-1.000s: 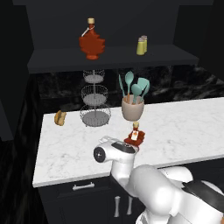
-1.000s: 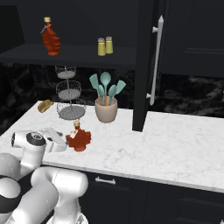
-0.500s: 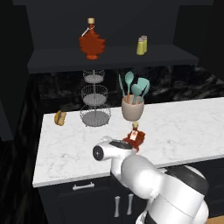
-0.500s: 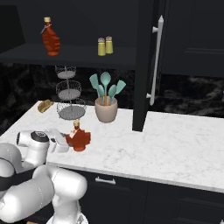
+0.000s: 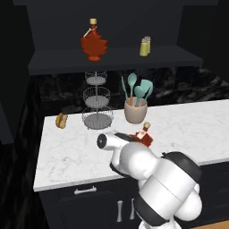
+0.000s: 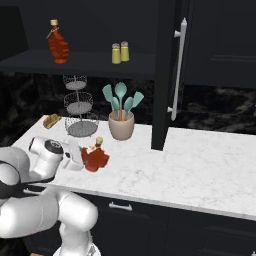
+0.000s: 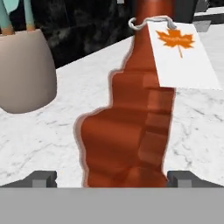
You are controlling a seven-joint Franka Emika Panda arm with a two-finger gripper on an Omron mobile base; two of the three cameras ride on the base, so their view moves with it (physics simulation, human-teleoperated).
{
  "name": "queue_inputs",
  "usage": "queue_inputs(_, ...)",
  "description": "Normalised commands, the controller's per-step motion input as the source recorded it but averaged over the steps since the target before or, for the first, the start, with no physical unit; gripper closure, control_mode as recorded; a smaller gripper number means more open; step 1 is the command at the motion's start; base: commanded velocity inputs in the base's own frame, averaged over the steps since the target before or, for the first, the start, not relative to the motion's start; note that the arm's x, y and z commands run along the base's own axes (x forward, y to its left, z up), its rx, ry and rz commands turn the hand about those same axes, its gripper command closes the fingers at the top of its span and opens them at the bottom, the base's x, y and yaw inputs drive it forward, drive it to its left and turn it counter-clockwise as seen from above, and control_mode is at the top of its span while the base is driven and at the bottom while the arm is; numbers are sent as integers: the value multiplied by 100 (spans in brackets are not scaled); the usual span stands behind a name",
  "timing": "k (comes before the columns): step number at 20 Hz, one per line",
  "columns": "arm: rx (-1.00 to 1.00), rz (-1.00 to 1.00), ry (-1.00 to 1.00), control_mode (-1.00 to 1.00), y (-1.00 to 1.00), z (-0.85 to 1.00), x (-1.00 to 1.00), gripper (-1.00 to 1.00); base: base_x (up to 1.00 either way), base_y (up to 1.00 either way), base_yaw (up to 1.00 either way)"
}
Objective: Put the shaker and condiment bottle from the counter next to their counterparts in the cabinet.
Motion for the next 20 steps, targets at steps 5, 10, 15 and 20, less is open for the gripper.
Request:
queue_inputs(5,24,-39,-3,-100,-85,-20,-15,100,0,0,0)
queue_inputs(10,26,-24,-21,-100,-74,24,-4,100,0,0,0)
queue_inputs(15,13,-5,-47,-100,-30,90,-5,100,0,0,0)
queue_inputs(20,6,0,-22,-100,-3,47,-27,100,0,0,0)
